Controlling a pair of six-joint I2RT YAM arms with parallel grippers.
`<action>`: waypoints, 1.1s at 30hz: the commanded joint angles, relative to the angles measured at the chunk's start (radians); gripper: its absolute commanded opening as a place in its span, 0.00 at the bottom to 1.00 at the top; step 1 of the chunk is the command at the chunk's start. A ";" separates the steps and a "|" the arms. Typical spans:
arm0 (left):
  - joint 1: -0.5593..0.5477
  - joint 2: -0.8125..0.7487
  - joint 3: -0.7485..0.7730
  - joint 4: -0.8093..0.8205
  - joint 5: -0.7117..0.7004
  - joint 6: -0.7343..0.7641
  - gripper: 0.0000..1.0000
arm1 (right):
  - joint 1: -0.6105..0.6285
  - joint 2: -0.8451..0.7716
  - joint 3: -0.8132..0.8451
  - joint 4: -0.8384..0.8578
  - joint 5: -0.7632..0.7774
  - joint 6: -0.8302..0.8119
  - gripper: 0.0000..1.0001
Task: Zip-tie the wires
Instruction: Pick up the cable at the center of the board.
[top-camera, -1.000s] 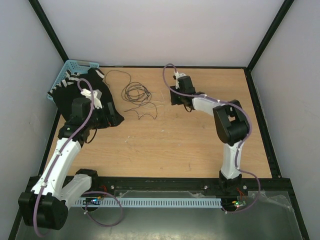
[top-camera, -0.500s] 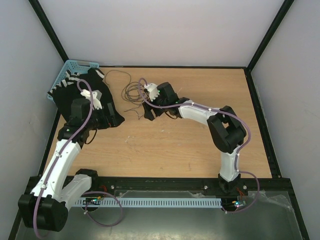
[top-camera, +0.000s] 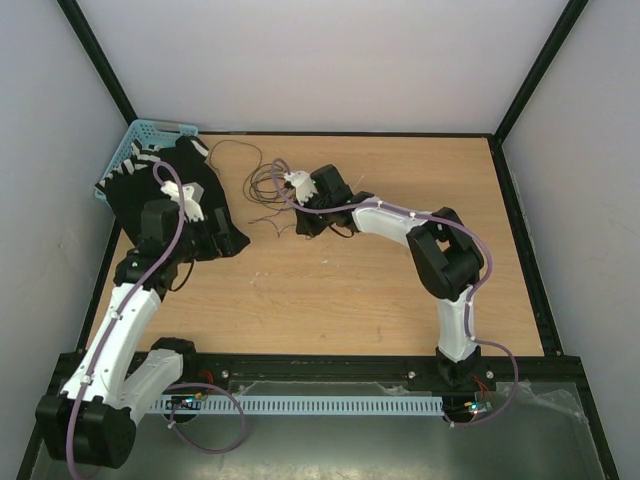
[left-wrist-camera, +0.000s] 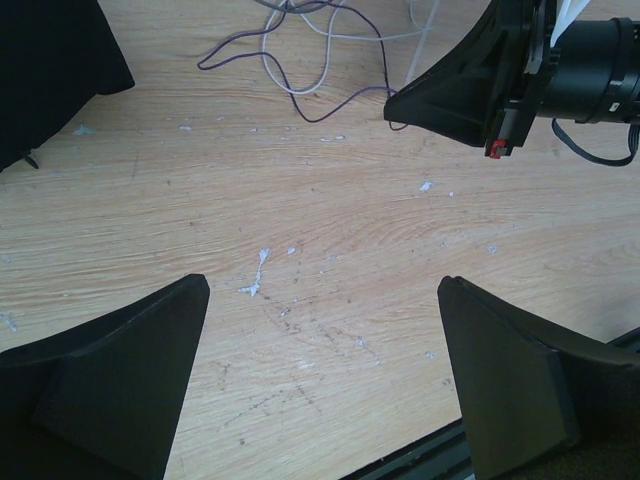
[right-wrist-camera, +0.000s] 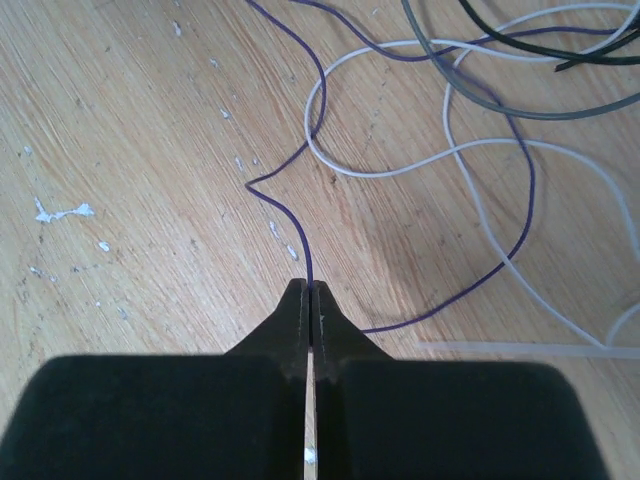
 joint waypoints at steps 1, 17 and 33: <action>0.000 -0.048 0.015 0.006 0.017 0.009 0.99 | 0.006 -0.106 0.067 -0.084 0.039 -0.014 0.00; 0.005 -0.134 0.192 0.007 0.023 0.055 0.99 | -0.001 -0.290 0.630 -0.163 0.184 0.022 0.00; 0.003 -0.130 0.090 0.196 0.164 0.012 0.99 | -0.001 -0.354 0.956 -0.156 0.103 0.090 0.00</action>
